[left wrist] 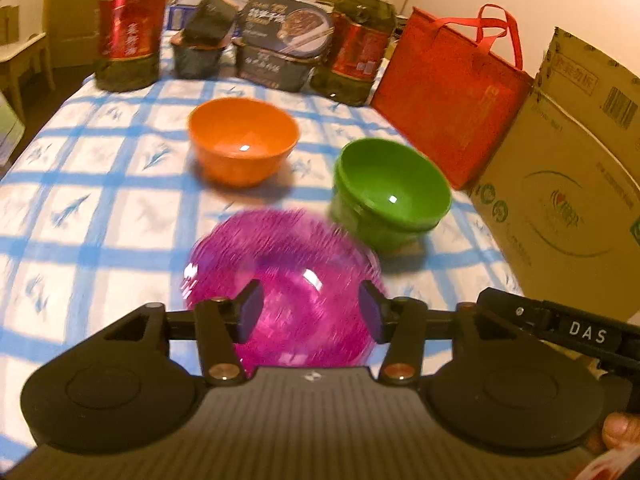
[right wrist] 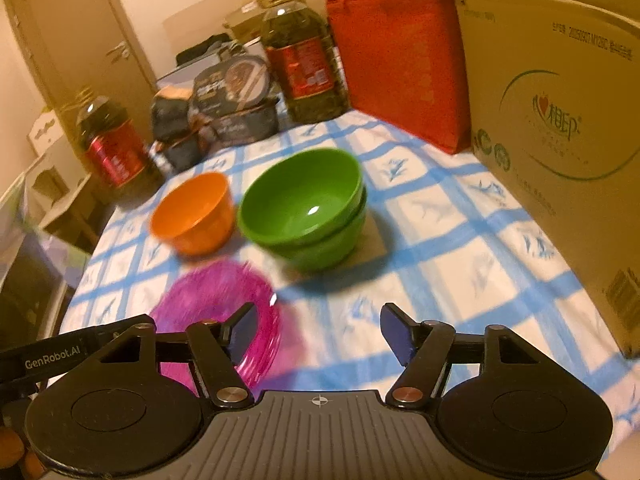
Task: Organize plates and bowls
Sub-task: 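Lower the large green bowl onto the small green bowl and open both tools, then withdraw both tools and move them to the orange bowl, then close both tools on the rim of the orange bowl, then lift the orange bowl with both tools over the green bowl stack, then lower the orange bowl into the green bowls and open both tools, then withdraw both open tools from the bowl stack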
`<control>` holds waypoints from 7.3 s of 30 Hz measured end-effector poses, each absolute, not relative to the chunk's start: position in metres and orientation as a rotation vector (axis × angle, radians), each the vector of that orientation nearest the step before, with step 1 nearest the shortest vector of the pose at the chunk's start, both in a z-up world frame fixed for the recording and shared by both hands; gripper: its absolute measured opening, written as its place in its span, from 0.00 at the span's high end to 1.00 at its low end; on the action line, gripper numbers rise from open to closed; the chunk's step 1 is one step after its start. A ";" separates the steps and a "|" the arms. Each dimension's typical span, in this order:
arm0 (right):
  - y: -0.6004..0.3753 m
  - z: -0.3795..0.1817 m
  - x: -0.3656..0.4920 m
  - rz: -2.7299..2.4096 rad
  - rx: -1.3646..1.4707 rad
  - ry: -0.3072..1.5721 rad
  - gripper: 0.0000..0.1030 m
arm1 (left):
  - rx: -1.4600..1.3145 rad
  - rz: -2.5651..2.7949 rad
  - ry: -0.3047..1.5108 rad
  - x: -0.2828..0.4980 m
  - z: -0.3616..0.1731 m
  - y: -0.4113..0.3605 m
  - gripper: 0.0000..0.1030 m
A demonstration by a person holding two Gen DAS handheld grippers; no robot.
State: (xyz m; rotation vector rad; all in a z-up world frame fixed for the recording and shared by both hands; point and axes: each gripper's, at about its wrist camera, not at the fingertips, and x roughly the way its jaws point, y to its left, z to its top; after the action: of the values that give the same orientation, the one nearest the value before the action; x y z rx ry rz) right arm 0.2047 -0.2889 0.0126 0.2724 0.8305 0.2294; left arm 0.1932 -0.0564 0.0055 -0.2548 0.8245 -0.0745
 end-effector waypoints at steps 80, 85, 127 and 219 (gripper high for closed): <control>-0.093 -0.059 0.489 0.377 0.007 0.953 0.63 | -0.349 -0.055 0.865 0.441 -0.067 0.099 0.69; -0.094 -0.062 0.492 0.377 -0.008 0.960 0.70 | -0.327 -0.063 0.884 0.446 -0.072 0.096 0.77; -0.158 0.060 0.420 0.362 0.077 0.880 0.90 | -0.206 -0.121 0.808 0.380 0.061 0.033 0.90; -0.313 0.023 0.295 0.221 0.255 0.849 0.35 | -0.168 -0.196 0.869 0.306 0.029 -0.079 0.58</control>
State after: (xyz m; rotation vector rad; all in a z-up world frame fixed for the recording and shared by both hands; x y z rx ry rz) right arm 0.2948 -0.3131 0.0227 0.2550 0.8495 0.2206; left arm 0.3063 -0.0793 0.0287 -0.1684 0.8687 -0.1964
